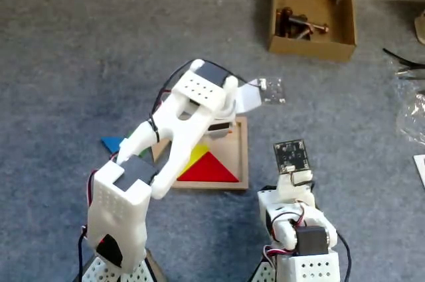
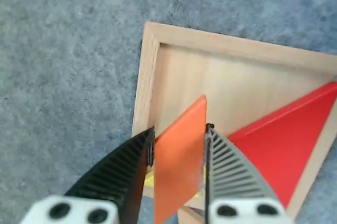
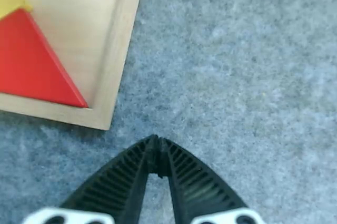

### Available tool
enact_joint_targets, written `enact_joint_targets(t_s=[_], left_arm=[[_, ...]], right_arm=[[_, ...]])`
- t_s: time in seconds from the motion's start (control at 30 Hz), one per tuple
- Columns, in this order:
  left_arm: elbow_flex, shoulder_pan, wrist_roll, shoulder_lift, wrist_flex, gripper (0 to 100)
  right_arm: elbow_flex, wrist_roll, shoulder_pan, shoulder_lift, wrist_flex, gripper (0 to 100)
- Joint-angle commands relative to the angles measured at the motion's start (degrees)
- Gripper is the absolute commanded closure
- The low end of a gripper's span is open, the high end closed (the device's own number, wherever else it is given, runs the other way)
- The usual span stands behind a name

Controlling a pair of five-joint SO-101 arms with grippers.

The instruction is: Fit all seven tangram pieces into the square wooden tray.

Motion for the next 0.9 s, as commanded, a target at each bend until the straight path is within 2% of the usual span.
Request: enact_joint_targets(t_s=[0.0,0.87], left_arm=[[-2.42,-1.19,-0.44,-0.48,-0.26,99],[0.92,-0.75,-0.7,-0.48,-0.7,99]], right_arm=[[6.73,-0.44,-0.57,-0.48,-1.01,99.3],[6.73,-0.44,-0.57,-0.48,-1.01,99.3]])
